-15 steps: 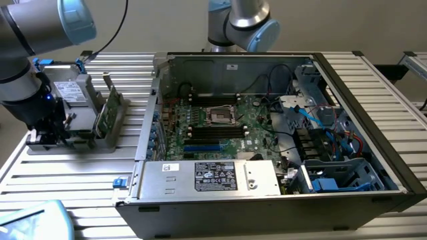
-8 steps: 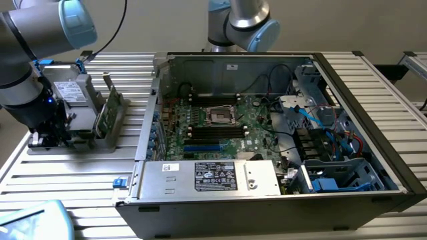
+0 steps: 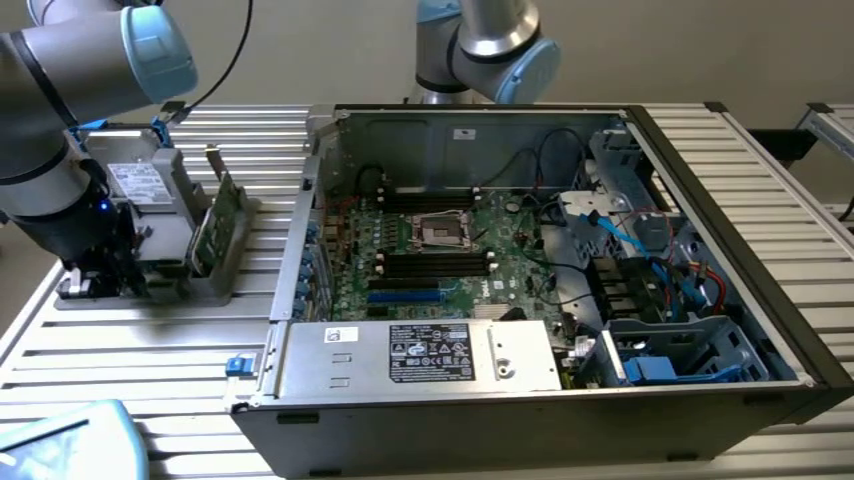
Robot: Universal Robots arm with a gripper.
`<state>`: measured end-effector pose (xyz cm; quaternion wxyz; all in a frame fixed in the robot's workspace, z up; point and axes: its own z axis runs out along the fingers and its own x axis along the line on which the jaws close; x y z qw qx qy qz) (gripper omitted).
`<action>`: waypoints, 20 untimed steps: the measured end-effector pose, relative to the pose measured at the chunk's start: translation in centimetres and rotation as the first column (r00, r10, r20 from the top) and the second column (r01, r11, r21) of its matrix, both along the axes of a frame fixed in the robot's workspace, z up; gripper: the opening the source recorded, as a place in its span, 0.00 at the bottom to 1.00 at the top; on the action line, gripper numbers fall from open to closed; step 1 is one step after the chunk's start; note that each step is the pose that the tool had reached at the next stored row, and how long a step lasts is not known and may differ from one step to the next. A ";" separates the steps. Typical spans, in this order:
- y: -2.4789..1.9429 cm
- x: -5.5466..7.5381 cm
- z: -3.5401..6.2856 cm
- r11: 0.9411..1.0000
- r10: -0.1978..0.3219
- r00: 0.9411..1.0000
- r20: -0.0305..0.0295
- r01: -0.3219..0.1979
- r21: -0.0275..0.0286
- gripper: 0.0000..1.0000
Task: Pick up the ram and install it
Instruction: 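Pick up the ram and move it above insertion slot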
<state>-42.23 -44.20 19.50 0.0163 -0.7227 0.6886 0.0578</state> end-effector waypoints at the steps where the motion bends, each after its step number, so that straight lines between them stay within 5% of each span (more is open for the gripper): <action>1: 0.00 0.1 0.01 1.000 0.000 1.000 -0.001 0.000 0.000 0.27; 7: 0.01 0.4 -0.01 1.000 0.000 1.000 -0.006 0.000 0.001 0.27; 20: 0.00 0.4 0.00 1.000 0.000 1.000 -0.006 0.000 0.001 0.25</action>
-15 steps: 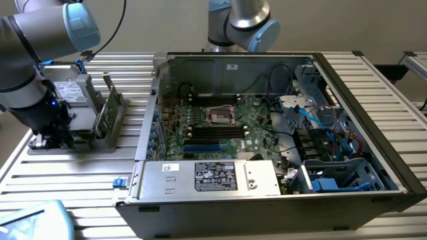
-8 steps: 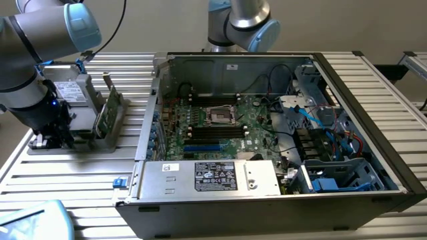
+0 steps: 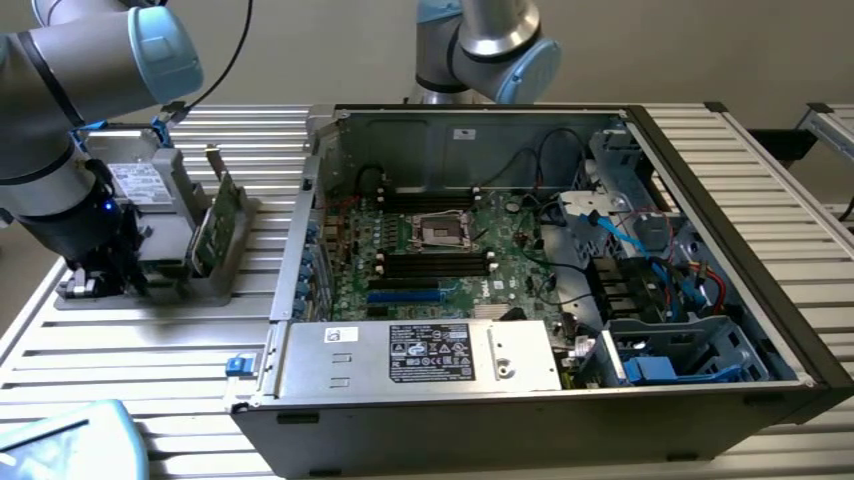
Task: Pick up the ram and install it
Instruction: 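Pick up the ram and move it above insertion slot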
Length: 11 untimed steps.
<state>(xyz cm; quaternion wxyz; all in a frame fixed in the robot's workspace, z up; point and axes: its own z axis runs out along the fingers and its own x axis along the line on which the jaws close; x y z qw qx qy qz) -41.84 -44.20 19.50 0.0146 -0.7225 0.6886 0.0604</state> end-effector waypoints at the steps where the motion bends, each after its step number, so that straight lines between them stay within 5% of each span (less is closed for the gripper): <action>1: 0.00 0.0 0.00 1.000 0.000 1.000 0.000 0.000 0.000 0.25; 2: 0.00 0.0 0.00 1.000 0.000 1.000 0.000 0.000 0.000 0.14; 11: 0.00 0.0 0.00 1.000 0.000 1.000 0.000 0.000 0.000 0.14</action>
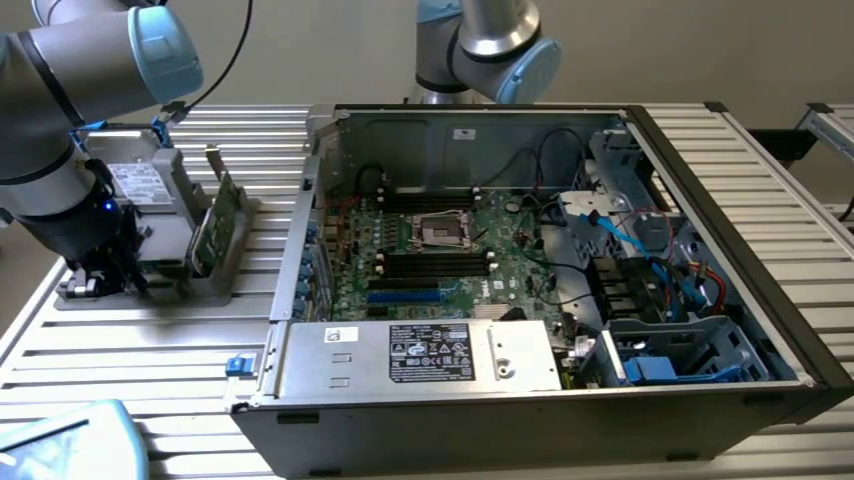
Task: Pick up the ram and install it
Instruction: 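Pick up the ram and move it above insertion slot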
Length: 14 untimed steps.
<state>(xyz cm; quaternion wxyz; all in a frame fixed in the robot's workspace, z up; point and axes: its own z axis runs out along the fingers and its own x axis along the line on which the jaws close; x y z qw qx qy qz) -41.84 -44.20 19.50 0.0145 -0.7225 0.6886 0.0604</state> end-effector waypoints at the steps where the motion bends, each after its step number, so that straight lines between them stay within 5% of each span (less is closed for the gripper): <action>1: 0.00 0.0 0.00 1.000 0.000 1.000 0.000 0.000 0.000 0.14; 14: 0.00 0.0 0.24 1.000 0.000 1.000 0.000 0.000 0.000 0.13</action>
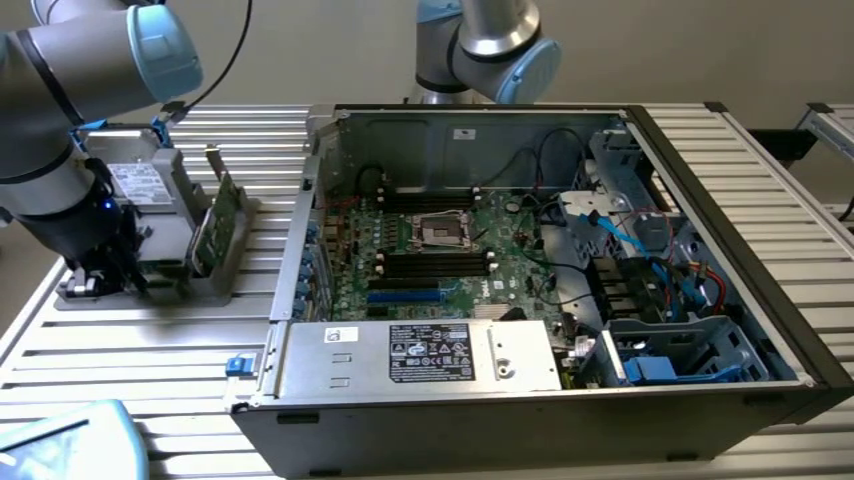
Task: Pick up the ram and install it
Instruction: 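Pick up the ram and move it above insertion slot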
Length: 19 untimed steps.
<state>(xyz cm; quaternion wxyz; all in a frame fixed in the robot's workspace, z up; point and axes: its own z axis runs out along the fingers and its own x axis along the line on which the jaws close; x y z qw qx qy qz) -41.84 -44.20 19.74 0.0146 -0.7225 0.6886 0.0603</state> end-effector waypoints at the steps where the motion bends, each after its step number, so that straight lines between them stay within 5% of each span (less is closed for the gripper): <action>1: 0.00 0.0 0.24 1.000 0.000 1.000 0.000 0.000 0.000 0.13; 19: 0.00 0.0 -0.29 1.000 0.000 1.000 0.001 0.000 0.000 0.13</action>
